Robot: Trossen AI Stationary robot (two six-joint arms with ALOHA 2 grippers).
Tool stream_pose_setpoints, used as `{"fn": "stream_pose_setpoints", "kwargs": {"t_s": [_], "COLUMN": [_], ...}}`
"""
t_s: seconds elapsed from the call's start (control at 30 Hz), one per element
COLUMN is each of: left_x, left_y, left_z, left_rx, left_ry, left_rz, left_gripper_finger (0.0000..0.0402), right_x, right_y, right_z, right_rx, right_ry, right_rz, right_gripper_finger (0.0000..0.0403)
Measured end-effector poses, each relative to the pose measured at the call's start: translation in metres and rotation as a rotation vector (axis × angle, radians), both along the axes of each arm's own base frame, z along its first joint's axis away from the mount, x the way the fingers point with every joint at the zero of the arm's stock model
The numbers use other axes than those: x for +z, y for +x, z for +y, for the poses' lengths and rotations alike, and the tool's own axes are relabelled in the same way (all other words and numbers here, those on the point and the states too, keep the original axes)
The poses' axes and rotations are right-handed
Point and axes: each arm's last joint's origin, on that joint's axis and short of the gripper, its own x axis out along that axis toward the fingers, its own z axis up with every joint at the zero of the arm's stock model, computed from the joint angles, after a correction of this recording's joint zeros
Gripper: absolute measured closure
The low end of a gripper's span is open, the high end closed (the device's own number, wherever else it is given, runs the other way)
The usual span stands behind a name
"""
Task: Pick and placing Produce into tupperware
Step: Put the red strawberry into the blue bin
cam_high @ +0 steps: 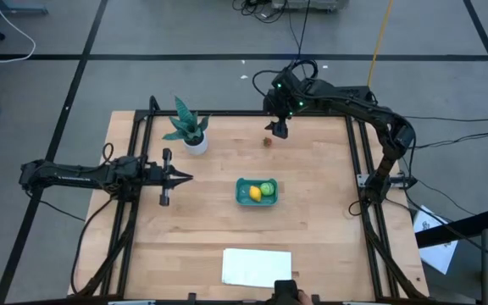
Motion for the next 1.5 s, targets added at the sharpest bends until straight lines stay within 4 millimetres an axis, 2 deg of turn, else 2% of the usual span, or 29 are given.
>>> {"fn": "stream_pose_setpoints", "kwargs": {"t_s": [0.63, 0.87, 1.0, 1.13, 1.5], "left_x": [0.0, 0.0, -0.001, -0.003, -0.003], "left_y": [0.0, 0.0, 0.0, 0.0, 0.0], "left_z": [0.0, 0.0, 0.0, 0.0, 0.001], "left_rx": [0.0, 0.0, 0.0, 0.003, 0.033], "left_ry": [0.0, 0.0, 0.0, 0.006, 0.003], "left_rz": [0.002, 0.005, 0.014, 0.029, 0.033], "left_gripper_finger": [0.0376, 0.0376, 0.0376, 0.0376, 0.0376], "right_x": [-0.046, -0.086, -0.1, -0.107, -0.106], "right_y": [-0.003, 0.006, 0.006, 0.005, 0.002], "right_z": [0.001, -0.012, -0.019, -0.027, -0.037], "right_rx": [0.116, 0.115, 0.113, 0.116, 0.112], "right_ry": [-0.018, 0.036, 0.052, 0.095, 0.108], "right_rz": [0.066, 0.142, 0.167, 0.149, 0.087], "right_gripper_finger": [0.0103, 0.0103, 0.0103, 0.0103, 0.0103]}}
